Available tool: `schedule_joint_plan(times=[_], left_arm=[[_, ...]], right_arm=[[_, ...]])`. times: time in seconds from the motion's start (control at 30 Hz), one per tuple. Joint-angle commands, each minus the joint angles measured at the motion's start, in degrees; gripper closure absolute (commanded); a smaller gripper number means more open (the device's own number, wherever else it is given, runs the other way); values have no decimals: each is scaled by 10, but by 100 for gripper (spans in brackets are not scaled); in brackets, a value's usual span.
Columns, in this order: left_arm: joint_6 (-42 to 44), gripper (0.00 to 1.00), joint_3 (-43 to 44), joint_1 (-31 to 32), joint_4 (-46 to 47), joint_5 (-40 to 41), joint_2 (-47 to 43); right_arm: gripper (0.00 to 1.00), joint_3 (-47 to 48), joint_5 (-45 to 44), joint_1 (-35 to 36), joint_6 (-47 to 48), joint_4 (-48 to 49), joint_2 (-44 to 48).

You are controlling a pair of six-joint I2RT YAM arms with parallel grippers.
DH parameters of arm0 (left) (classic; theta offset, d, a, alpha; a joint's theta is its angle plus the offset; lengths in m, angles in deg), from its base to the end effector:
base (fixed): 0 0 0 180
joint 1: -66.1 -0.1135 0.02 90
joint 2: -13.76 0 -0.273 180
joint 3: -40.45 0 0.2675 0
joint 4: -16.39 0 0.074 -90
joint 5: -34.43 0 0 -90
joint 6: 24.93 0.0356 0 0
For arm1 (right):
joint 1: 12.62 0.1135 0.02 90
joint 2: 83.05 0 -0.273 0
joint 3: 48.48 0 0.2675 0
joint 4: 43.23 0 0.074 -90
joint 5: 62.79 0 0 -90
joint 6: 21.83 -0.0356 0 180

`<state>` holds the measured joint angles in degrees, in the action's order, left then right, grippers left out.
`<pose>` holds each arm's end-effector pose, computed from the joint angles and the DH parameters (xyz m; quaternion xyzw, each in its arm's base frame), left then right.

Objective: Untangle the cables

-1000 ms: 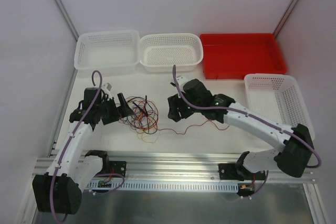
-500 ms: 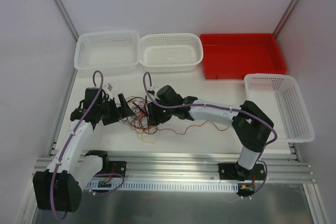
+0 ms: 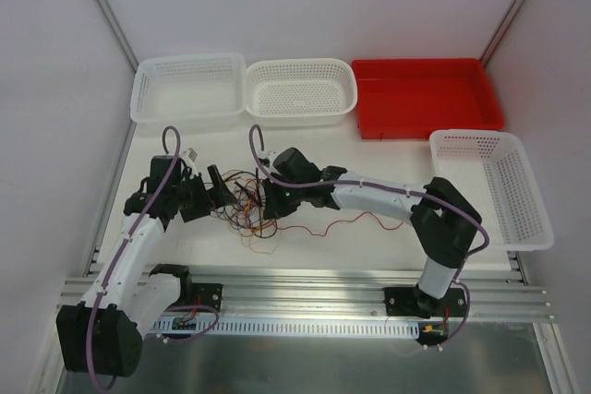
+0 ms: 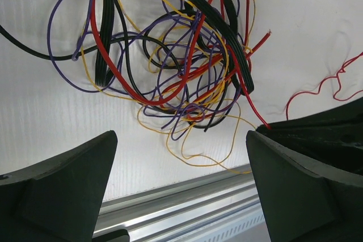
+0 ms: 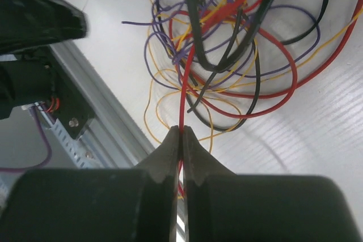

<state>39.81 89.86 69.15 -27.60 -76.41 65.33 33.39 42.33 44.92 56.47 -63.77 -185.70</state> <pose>0.1910 -0.0229 0.2399 -0.1095 0.9083 -0.2525 0.3151 0.2129 0.3520 0.2134 -0.4017 0.8108 0.3308 0.2681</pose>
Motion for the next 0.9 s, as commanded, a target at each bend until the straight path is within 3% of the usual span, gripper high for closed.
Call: schedule_joint_plan(times=[0.0,0.2,0.57,0.77,0.87], left_arm=[[-40,1,-8,23,-1,24,-20],[-97,1,-12,145,32,141,-9],[-125,6,-15,238,95,147,59],[-177,4,-70,256,105,169,-9],[-192,3,-103,256,105,173,-104]], right_arm=[[99,38,15,3,23,-44,79],[99,76,22,4,41,-96,124],[99,86,11,4,51,-109,151],[99,80,1,3,54,-106,149],[99,77,4,3,52,-104,152]])
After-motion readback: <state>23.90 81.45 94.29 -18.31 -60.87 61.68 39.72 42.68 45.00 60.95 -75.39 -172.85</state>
